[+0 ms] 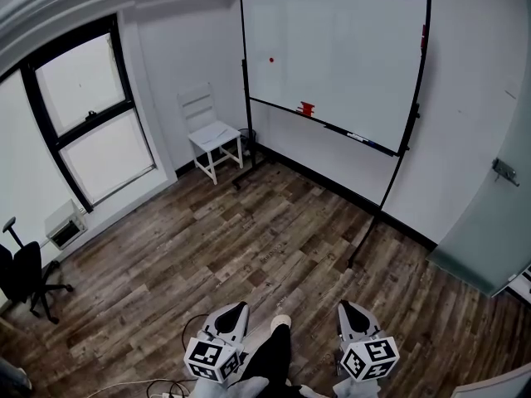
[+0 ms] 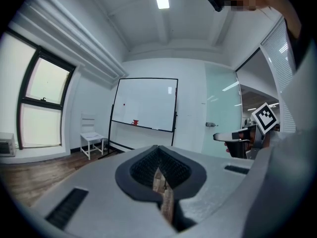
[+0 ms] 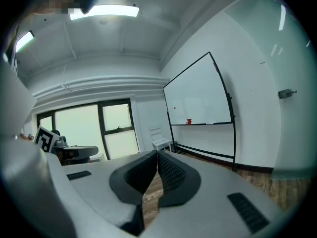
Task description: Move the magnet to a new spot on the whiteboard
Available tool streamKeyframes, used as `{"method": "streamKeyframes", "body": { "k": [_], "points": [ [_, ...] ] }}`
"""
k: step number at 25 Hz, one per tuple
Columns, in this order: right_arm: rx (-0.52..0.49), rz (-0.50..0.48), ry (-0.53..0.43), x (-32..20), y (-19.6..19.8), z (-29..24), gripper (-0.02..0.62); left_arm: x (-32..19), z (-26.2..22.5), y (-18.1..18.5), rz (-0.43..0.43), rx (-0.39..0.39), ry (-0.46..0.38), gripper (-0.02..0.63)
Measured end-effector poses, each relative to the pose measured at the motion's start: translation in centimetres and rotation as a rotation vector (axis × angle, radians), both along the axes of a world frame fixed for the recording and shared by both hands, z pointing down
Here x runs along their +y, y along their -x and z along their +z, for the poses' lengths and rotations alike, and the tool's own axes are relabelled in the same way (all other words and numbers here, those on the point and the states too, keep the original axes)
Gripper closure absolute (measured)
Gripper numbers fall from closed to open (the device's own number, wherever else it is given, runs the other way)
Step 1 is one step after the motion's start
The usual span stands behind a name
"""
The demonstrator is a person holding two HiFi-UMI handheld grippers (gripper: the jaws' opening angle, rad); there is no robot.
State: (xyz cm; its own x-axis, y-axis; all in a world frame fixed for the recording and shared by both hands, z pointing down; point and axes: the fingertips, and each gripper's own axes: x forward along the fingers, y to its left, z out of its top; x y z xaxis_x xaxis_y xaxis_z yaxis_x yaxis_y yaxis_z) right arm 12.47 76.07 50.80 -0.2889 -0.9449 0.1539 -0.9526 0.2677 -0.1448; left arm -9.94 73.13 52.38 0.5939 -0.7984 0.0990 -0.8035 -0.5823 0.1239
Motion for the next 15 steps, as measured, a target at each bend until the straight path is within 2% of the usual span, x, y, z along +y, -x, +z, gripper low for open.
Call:
{"method": "streamKeyframes", "body": {
  "k": [6, 15],
  "points": [
    [0.002, 0.004, -0.007, -4.4, -0.8, -0.2, 0.568, -4.9, 0.0, -0.9, 0.006, -0.002, -0.01, 0.597],
    [0.001, -0.022, -0.013, -14.3, -1.2, -2.0, 0.568, -14.0, -1.9, -2.7, 0.013, 0.013, -0.02, 0.597]
  ]
}}
